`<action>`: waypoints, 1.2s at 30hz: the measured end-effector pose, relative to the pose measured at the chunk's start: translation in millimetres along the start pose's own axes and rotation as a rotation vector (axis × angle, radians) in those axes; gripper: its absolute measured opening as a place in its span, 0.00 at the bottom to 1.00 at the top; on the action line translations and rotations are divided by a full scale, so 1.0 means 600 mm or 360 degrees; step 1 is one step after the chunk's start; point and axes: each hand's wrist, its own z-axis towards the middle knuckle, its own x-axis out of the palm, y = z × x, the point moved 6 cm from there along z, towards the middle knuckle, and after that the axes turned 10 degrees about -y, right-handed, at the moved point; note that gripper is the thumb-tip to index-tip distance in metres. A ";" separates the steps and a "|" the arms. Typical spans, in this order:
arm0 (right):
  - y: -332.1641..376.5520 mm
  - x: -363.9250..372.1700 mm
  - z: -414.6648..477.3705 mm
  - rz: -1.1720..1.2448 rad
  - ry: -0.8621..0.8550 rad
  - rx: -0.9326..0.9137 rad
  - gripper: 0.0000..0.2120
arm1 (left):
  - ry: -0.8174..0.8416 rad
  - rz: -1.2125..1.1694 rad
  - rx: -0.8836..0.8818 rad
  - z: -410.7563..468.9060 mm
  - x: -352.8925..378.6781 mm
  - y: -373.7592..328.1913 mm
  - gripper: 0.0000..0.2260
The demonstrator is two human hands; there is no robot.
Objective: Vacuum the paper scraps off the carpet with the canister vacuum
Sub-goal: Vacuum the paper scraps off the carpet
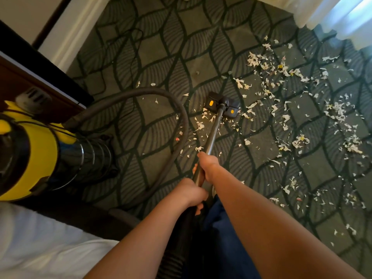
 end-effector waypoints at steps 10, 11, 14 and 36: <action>-0.060 0.017 -0.024 0.0016 -0.0019 0.0006 0.09 | -0.0022 -0.0024 -0.0005 -0.014 0.000 0.066 0.06; -0.067 0.020 -0.026 0.0023 -0.0014 0.0012 0.08 | -0.0026 -0.0015 -0.0007 -0.015 0.000 0.072 0.05; -0.083 0.025 -0.034 0.0028 0.0007 0.0003 0.07 | -0.0036 -0.0016 -0.0018 -0.019 -0.001 0.091 0.03; -0.037 -0.011 -0.053 0.0190 -0.0202 -0.0296 0.11 | -0.0149 -0.0152 0.0279 -0.021 0.010 0.067 0.01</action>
